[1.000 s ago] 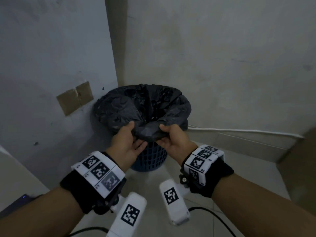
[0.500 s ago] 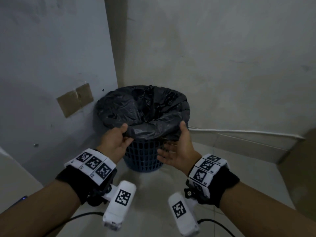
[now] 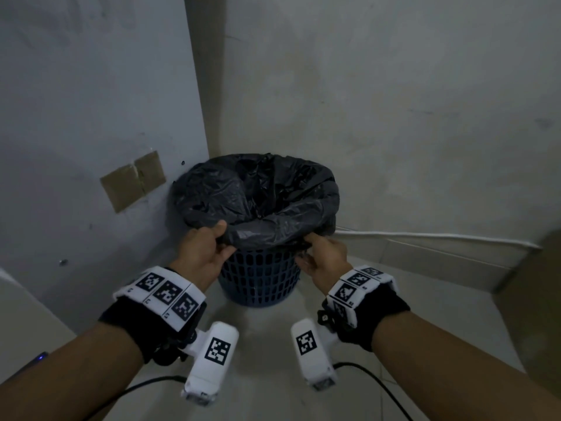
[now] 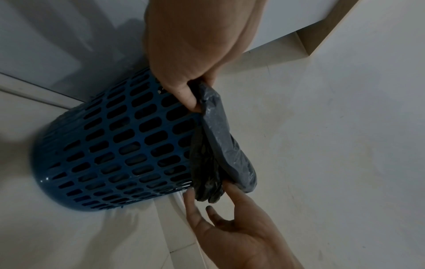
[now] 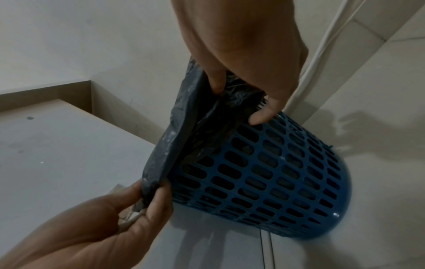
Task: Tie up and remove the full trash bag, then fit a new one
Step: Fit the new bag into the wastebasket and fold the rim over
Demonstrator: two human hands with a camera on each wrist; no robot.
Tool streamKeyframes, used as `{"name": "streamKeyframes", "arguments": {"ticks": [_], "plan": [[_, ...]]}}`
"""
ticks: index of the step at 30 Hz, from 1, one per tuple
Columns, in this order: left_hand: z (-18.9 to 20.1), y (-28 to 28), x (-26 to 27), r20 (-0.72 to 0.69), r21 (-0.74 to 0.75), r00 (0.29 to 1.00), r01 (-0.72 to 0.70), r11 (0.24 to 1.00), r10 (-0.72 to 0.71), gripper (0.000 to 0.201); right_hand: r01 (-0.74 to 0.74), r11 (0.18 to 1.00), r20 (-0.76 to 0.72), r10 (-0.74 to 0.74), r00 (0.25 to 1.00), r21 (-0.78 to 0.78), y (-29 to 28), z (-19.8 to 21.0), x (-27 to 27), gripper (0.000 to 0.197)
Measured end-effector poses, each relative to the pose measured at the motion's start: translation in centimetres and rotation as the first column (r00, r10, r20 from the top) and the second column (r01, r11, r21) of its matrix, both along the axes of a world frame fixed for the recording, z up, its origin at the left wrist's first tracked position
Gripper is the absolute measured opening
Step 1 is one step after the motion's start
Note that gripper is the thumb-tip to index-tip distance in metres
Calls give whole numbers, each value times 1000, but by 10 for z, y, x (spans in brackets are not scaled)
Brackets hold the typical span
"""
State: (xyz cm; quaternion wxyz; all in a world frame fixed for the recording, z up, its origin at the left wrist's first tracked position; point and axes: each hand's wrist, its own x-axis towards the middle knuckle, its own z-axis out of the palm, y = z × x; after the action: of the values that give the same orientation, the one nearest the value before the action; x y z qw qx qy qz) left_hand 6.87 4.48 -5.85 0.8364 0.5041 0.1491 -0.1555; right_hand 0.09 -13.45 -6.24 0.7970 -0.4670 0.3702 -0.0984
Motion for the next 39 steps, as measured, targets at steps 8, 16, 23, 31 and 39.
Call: {"name": "streamKeyframes", "arguments": {"ticks": [8,16,23,31,39], "plan": [[-1,1,2,8,19,1000,-18,1000,18,45,43,998,3,-43,999,-43,-10,9,5,22],[0,1,3,37,32,999,-8,999,7,40,1,986,226,-40,973,167,-14,17,1,35],[3,6,1,39,43,999,-23,999,21,41,-108,986,236,76,969,125,-20,18,1,25],[5,15,-2,40,35,999,19,999,-20,14,-69,998,127,69,990,-3,-20,12,9,17],[12,18,-9,75,46,996,46,998,-49,15,18,995,52,-23,998,103,-20,14,11,25]]}}
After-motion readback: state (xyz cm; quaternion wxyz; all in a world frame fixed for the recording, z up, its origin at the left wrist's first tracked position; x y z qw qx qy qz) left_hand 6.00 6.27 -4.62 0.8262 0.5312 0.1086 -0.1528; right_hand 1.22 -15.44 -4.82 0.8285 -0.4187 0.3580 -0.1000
